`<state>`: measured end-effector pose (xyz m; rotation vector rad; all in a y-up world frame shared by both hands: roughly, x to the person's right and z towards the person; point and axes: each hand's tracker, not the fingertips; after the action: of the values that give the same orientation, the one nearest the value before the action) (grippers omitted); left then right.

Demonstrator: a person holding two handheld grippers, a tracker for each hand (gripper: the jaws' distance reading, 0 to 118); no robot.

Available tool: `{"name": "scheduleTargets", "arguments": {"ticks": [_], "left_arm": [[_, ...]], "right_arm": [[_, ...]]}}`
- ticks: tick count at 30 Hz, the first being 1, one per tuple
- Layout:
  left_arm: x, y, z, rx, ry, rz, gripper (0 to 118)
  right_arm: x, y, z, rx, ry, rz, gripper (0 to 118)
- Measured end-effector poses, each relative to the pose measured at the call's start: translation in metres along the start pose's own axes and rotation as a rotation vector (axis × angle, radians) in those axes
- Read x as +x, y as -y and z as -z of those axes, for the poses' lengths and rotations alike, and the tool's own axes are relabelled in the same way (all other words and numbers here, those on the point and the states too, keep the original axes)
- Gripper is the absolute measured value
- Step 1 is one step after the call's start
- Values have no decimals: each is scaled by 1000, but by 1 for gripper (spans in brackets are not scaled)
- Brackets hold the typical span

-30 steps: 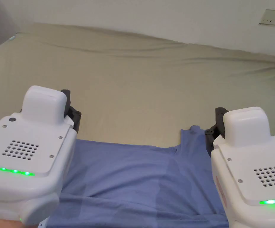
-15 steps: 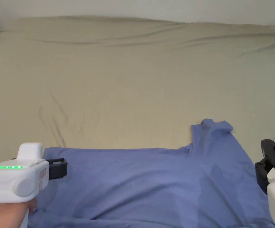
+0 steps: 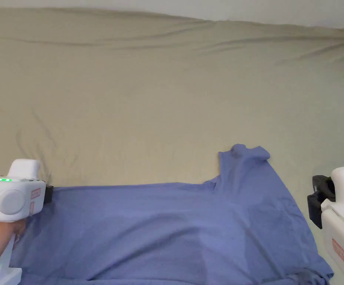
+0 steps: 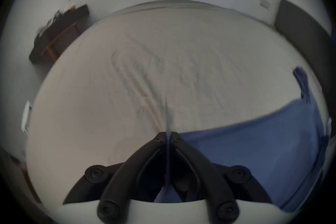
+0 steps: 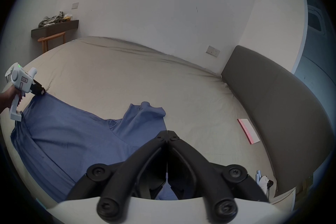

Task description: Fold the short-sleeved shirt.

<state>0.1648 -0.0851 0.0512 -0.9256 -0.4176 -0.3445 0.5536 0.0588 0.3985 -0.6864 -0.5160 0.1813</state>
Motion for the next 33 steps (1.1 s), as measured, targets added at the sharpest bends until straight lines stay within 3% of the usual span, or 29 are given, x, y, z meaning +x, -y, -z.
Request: {"name": "scheduleTargets", "arguments": {"ticks": [1, 2, 3, 4, 5, 6, 9, 11, 18, 20, 21, 22, 24, 25, 26, 27, 33], "left_arm": [[2, 0, -7, -2, -34, 36, 0], [4, 1, -13, 16, -28, 36, 0], [4, 1, -23, 53, -35, 16, 0], [4, 1, -34, 75, -43, 9, 0], [4, 3, -45, 99, -47, -3, 0], [5, 4, -54, 114, -47, -6, 0], [8, 10, -89, 177, -51, -5, 0], [13, 14, -105, 205, -67, 29, 0], [19, 30, -122, 207, -77, 44, 0], [21, 34, -124, 199, -85, 48, 0], [21, 35, -125, 196, -87, 49, 0], [22, 37, -125, 190, -89, 48, 0], [21, 37, -125, 186, -97, 49, 0], [21, 37, -125, 181, -101, 48, 0], [21, 38, -126, 180, -106, 44, 0], [21, 38, -128, 188, -111, 36, 0], [21, 36, -156, 211, -131, 11, 0]], "right_arm": [[4, -3, 9, -21, -5, 2, 8], [7, -4, 17, -24, -4, 8, 23], [12, -5, 28, -38, -13, 24, 50], [18, -5, 42, -78, -38, 46, 89], [25, -5, 59, -135, -79, 59, 103], [30, -4, 74, -178, -100, 74, 105], [44, 5, 125, -330, -163, 139, 105], [44, 14, 157, -395, -142, 155, 105], [29, 53, 227, -552, -118, 81, 105], [30, 53, 227, -535, -137, 150, 104], [33, 48, 225, -548, -141, 155, 100], [32, 45, 220, -522, -193, 152, 79], [25, 39, 211, -489, -313, 154, 20], [18, 35, 208, -471, -286, 97, 4], [12, 33, 203, -463, -208, 7, 4], [11, 32, 199, -451, -213, -36, 4], [48, 7, 148, -376, -273, 95, 4]]}}
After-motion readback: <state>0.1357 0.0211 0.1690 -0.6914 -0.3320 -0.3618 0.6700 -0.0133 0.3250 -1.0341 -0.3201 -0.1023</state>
